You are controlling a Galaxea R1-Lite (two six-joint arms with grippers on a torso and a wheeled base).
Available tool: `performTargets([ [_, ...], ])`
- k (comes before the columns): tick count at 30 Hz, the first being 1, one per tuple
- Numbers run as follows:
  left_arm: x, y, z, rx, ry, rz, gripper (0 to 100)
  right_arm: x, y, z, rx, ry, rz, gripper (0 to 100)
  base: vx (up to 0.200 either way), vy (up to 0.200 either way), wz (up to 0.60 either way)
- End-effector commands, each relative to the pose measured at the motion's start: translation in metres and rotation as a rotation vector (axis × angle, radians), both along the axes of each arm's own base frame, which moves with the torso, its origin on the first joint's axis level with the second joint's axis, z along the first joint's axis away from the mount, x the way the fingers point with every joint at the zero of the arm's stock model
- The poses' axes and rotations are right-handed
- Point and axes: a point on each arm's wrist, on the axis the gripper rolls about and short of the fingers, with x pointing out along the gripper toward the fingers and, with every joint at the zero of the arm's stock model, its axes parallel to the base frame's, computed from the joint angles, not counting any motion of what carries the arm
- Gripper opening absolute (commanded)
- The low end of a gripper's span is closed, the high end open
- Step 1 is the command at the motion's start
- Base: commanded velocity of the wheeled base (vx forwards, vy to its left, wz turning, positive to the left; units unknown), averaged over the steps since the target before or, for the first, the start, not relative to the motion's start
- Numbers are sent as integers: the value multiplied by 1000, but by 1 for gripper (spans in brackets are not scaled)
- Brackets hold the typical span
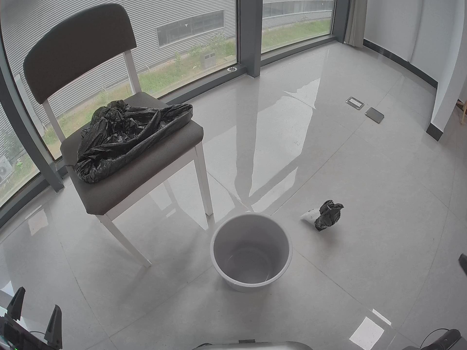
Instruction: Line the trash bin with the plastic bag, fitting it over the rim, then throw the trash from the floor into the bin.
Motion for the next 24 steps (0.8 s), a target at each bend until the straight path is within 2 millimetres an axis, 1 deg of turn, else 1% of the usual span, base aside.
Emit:
performTargets([
  [1, 0, -1, -5, 42, -5, -31, 100, 6, -1, 17, -91, 162, -91, 100, 0, 0, 0],
  [3, 0, -1, -5, 43, -5, -54, 100, 2, -1, 24, -134, 156, -106, 100, 0, 0, 0],
  [5, 0, -2, -5, 56, -8, -77, 100, 1, -1, 36, -155, 123, -130, 100, 0, 0, 0],
  [6, 0, -2, -5, 59, -8, -77, 100, 1, -1, 46, -163, 99, -142, 100, 0, 0, 0],
  [8, 0, -2, -5, 59, -8, -76, 100, 5, -2, 54, -162, 87, -144, 100, 0, 0, 0],
  [12, 0, -2, -5, 59, -7, -80, 100, 10, -3, 64, -152, 62, -139, 100, 0, 0, 0],
  [15, 0, -2, -4, -15, -4, -73, 100, 11, -3, 68, -133, 50, -131, 100, 0, 0, 0],
  [16, -1, -1, 0, -34, -26, -58, 100, 11, -3, 68, -130, 47, -131, 100, 0, 0, 0],
  [17, -6, -2, 17, -33, -92, -81, 100, 11, -2, 69, -133, 46, -130, 100, 0, 0, 0],
  [18, -12, -1, 50, -32, -153, -111, 100, 10, -2, 69, -141, 41, -127, 100, 0, 0, 0],
  [19, -10, -1, 78, -39, -142, -139, 100, 10, -2, 70, -144, 36, -117, 100, 0, 0, 0],
  [20, 5, -1, 108, -68, -82, -128, 100, 10, -2, 72, -149, 31, -99, 100, 0, 0, 0],
  [22, 29, -1, 139, -141, -20, -59, 100, 13, -2, 73, -149, 36, -67, 100, 0, 0, 0],
  [23, 29, -1, 139, -141, -20, -59, 100, 13, -2, 73, -149, 36, -67, 100, 0, 0, 0],
  [24, 63, -2, 158, -165, 70, -28, 100, 15, -2, 72, -150, 44, -35, 100, 0, 0, 0],
])
